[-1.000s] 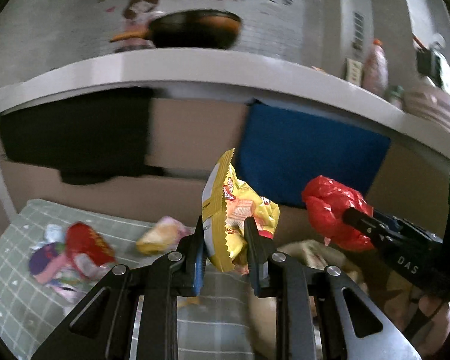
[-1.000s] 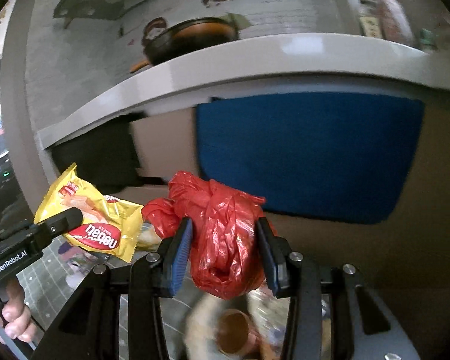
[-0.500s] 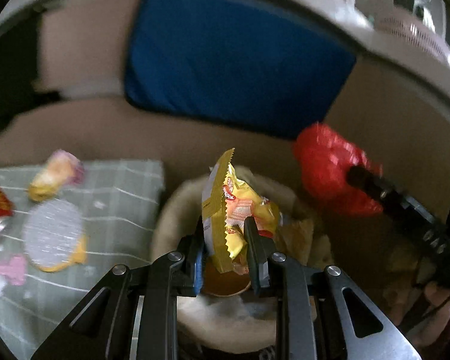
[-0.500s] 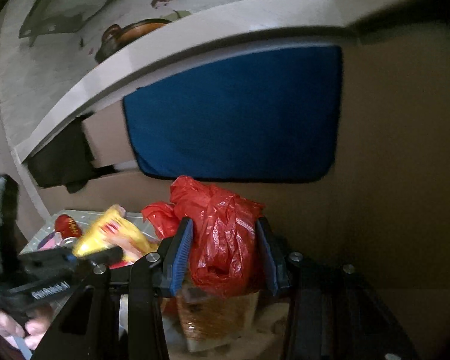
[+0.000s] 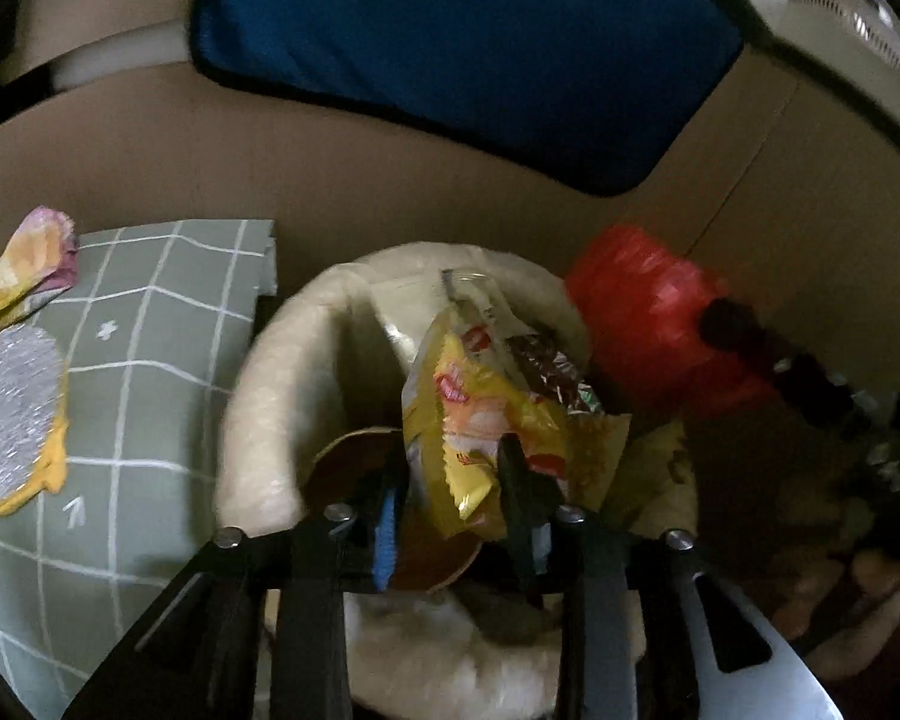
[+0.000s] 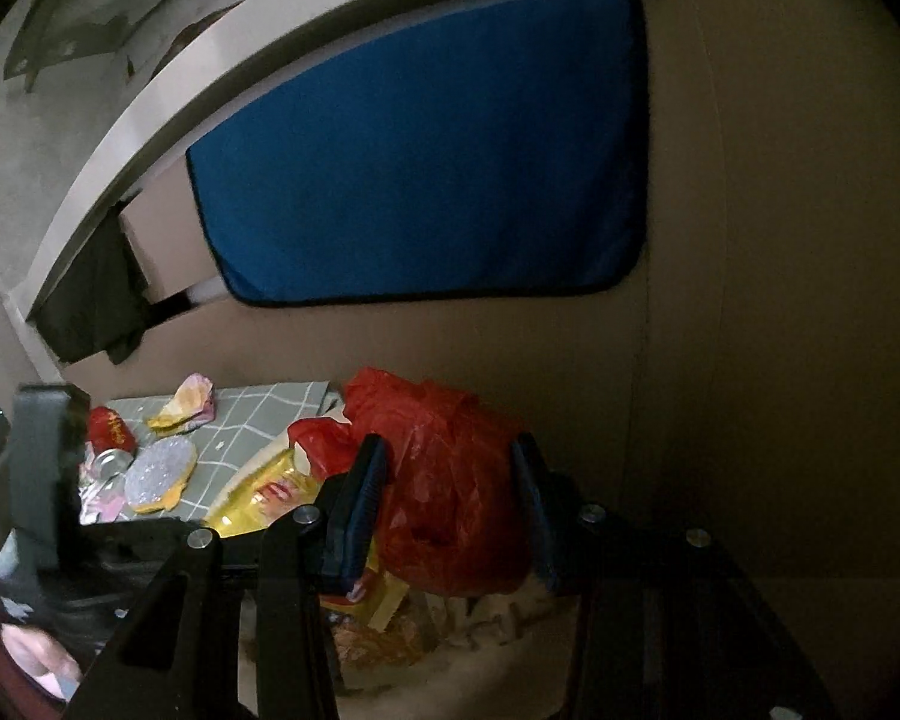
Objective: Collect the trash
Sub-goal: 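Carry the yellow wrapper and red bag over the bin and release both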
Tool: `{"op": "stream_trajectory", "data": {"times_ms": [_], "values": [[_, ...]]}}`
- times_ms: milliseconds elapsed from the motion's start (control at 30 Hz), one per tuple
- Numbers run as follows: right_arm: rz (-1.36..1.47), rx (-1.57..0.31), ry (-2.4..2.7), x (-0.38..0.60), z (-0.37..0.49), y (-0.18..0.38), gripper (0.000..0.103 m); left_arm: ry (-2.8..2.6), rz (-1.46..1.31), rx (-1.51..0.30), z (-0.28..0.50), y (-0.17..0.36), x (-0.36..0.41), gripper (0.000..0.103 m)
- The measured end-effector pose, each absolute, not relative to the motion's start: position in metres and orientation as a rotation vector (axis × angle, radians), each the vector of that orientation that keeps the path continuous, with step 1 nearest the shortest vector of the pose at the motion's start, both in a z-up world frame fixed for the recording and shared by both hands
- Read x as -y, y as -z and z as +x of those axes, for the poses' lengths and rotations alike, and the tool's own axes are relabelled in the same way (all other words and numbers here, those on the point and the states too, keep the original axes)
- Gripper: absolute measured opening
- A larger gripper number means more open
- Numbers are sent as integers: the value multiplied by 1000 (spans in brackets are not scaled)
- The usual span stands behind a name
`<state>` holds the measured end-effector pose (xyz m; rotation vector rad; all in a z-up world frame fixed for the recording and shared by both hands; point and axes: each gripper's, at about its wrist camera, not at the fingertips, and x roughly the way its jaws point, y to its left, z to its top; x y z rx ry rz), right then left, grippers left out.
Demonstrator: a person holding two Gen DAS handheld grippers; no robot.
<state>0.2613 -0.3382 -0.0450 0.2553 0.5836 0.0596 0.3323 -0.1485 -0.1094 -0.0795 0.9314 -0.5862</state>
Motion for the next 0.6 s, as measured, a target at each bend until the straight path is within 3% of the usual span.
{"op": "stream_trajectory", "data": {"times_ms": [300, 600], "values": [[192, -676, -111, 297, 272, 65, 40, 557, -210, -821, 308, 68, 91, 39], [142, -814, -99, 276, 280, 97, 41, 436, -89, -627, 267, 29, 50, 39]]}}
